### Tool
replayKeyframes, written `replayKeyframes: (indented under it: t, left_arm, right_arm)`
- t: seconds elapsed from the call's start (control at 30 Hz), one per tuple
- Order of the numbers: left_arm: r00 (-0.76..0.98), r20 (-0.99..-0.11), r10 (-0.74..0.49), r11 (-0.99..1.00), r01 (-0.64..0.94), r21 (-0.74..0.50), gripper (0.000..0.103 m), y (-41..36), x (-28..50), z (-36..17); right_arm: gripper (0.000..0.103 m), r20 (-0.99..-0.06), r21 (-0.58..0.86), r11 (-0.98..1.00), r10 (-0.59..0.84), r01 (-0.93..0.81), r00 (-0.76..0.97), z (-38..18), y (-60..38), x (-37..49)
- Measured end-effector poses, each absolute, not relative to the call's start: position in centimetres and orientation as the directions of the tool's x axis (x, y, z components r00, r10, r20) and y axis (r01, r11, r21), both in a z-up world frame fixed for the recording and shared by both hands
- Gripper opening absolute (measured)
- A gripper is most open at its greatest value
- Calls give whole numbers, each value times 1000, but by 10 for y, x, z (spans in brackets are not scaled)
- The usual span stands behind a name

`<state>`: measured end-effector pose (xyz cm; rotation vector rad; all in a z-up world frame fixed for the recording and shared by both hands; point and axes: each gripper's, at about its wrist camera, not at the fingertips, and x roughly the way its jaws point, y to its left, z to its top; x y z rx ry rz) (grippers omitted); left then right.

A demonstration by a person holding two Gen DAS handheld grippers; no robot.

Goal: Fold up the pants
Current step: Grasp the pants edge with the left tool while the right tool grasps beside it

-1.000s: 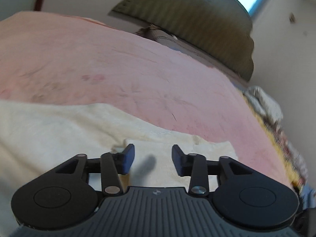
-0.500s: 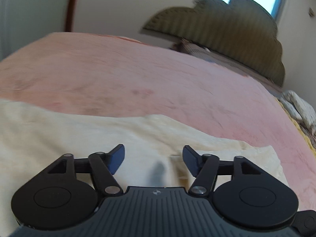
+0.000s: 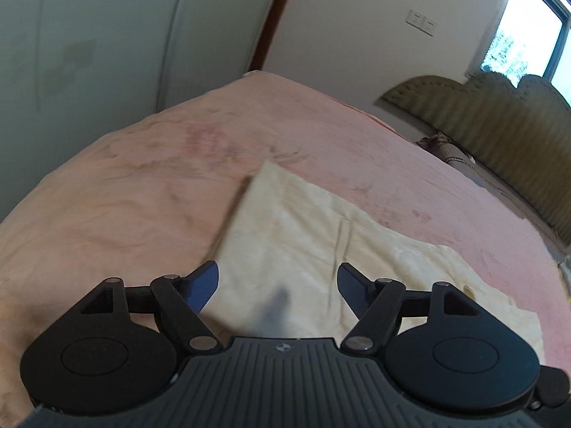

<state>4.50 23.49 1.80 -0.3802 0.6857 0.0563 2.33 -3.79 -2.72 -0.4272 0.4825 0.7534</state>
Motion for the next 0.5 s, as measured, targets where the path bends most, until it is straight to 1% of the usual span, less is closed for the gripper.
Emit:
replayKeyframes:
  t: [0.03, 0.07, 0.13, 0.2, 0.3, 0.37, 0.43, 0.5]
  left_arm:
    - [765, -637, -96, 918, -180, -354, 79, 244, 42, 18]
    - [753, -646, -121, 904, -185, -386, 81, 252, 39, 16]
    - [728, -661, -182, 867, -198, -457, 81, 266, 36, 11]
    - [707, -657, -262, 821, -195, -537, 84, 274, 34, -1]
    - [674, -644, -363, 718, -238, -654, 85, 289, 40, -23]
    - [666, -603, -440, 622, -259, -739, 87, 296, 45, -39]
    - [681, -564, -467, 561, -265, -784, 93, 299, 47, -44]
    - [692, -534, -487, 512, -269, -816, 95, 302, 51, -48]
  right_arm:
    - [35, -548, -244, 629, 538, -738, 640, -30, -22, 14]
    - [47, -547, -282, 601, 539, -748, 640, -32, -14, 9]
    - [58, -568, -345, 543, 529, -766, 631, -39, 5, -3]
    - [58, -566, -397, 501, 527, -769, 635, -46, 13, -11]
    - [58, -545, -495, 469, 488, -732, 681, -55, 28, -18]
    - [59, -513, -565, 447, 469, -694, 719, -61, 43, -19]
    - [59, -480, -610, 437, 460, -661, 747, -65, 57, -16]
    - [59, -451, -650, 426, 451, -630, 770, -71, 70, -11]
